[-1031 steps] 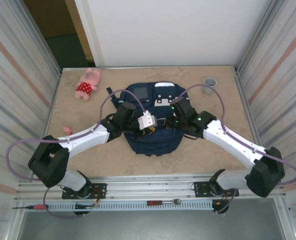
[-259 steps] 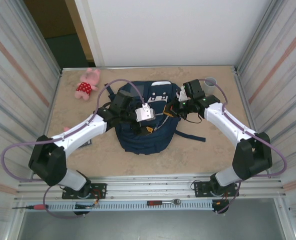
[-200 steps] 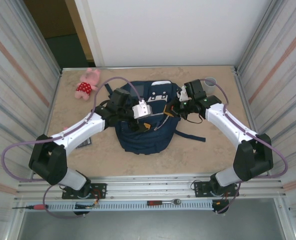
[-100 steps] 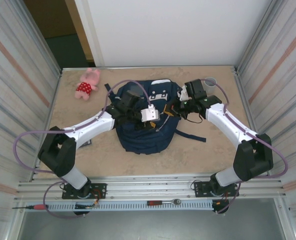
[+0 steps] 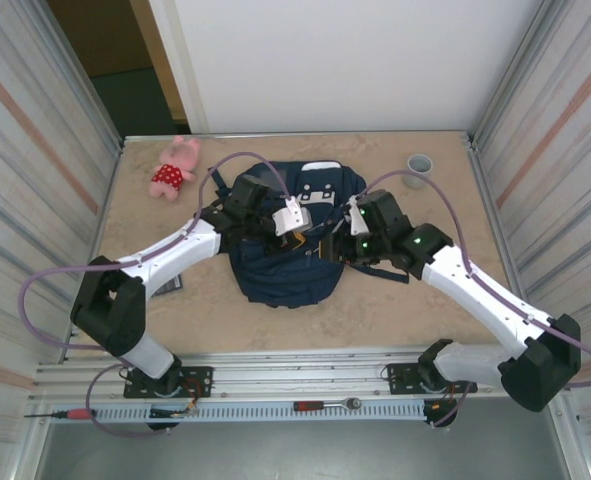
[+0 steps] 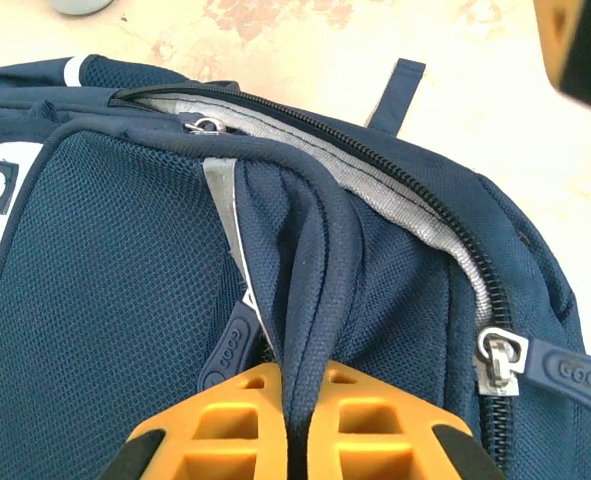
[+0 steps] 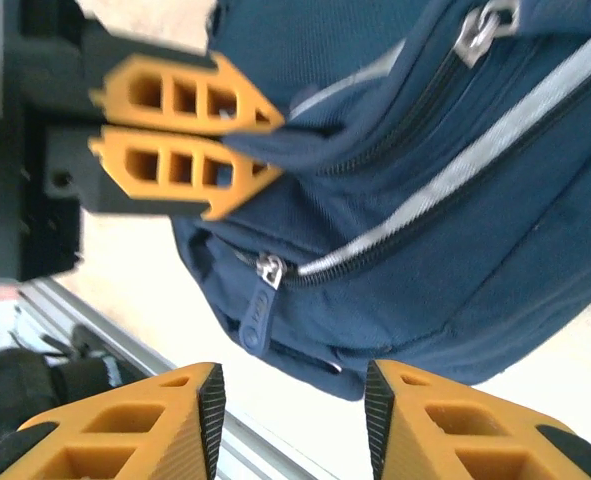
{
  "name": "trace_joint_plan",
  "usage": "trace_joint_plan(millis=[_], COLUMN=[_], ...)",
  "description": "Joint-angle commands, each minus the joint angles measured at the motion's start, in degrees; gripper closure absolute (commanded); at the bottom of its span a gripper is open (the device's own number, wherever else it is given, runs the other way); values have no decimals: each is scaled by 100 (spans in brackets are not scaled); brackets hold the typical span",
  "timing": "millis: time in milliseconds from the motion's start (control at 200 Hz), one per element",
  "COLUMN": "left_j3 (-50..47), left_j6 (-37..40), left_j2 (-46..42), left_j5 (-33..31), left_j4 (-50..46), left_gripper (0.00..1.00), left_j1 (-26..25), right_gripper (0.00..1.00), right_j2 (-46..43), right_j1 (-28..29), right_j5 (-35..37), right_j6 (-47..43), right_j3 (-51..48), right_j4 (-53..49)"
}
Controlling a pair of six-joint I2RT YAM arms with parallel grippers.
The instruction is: Pack the student bag
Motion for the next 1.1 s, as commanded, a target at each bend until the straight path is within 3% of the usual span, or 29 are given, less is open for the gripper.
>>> trace_joint_plan(millis=[0, 456, 576, 626, 782, 857, 1097], left_j3=[334, 442, 464, 458, 482, 509, 481], left_j6=[-426, -924, -1069, -1113, -977, -774, -388], left_j2=[-414, -312, -302, -330, -388, -388, -447], left_j5=[122, 159, 213, 259, 136, 0, -276], left_j4=[-11, 207, 264, 300, 196, -9, -388], left_gripper=[100, 100, 100, 100, 100, 100, 100], left_j1=[80, 82, 92, 94, 99, 105, 179], right_gripper=[58, 60, 61, 65, 92, 100, 100], right_j2=[222, 1177, 1306, 1348, 1482, 1468, 1094], right_j1=[217, 486, 522, 512, 419, 336, -143], right_j5=[409, 14, 283, 499, 1253, 1614, 1523], right_j6=[-114, 257, 299, 334, 396, 381, 165], right_j3=[235, 716, 771, 775, 1057, 1215, 1180], right_j4=[-105, 148, -98, -214, -997, -1512, -1967])
